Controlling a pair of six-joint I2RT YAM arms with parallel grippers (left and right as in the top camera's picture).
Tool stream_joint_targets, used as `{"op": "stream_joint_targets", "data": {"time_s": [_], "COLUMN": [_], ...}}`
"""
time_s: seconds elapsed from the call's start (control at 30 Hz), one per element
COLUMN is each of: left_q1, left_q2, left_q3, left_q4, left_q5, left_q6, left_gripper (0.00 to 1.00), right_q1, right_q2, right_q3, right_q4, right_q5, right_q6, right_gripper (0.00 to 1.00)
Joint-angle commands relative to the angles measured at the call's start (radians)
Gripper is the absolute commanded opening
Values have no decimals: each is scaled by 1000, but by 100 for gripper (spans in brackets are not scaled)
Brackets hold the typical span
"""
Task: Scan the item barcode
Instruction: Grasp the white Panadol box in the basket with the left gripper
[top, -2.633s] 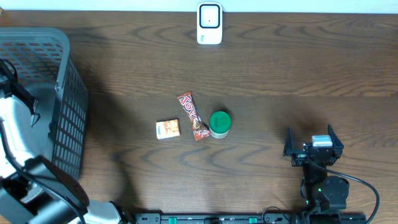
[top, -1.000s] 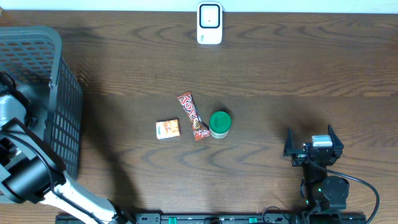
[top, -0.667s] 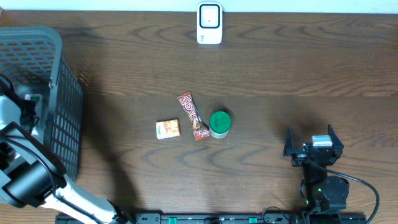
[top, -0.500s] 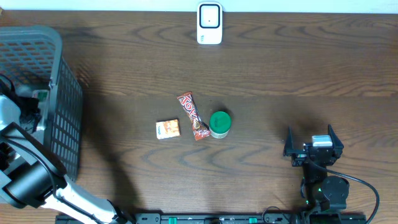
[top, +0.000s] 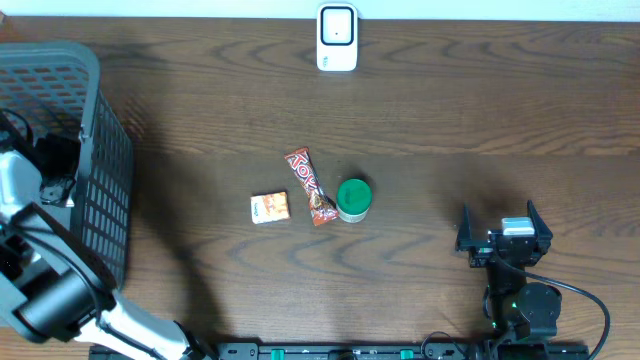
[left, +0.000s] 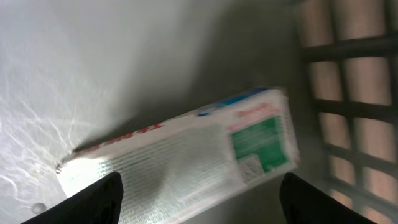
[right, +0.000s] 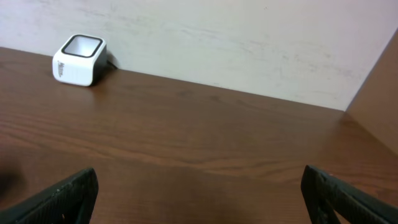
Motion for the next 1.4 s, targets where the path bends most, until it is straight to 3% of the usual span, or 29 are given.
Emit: {"op": "stream_joint_targets", "data": {"time_s": [0.0,0.1,0.2,0.37,0.57,0.9,1.03,1.37], "left_q1": [0,0,0,0,0,-25,-53,-67], "left_q2": [-128,-167,-175,-137,-91,19,67,155], "left_q3": [0,0,0,-5,-5,-5,-5,-5], "left_q4": [50,82,87,49,54,47,27,31], "left_q5": [15,15,15,-16,-57,-8,-12,-65], "left_q6": [184,301,476,738,893,937,1020,1024], "left_gripper": [81,82,89,90,92,93,93,93], "right_q1": [14,14,14,14,14,14,14,14], "right_q2": [-2,-2,-2,-2,-2,-2,-2,-2], "right_q3": [-2,-2,-2,-2,-2,-2,-2,-2], "right_q4": [-3,-3,-3,-3,-3,-3,-3,-3], "right_q5": [0,0,0,0,0,0,0,0], "right_q6": [-10,-11,-11,-11,-11,-11,-11,-11], "right_gripper": [99,99,99,99,99,99,99,99]}}
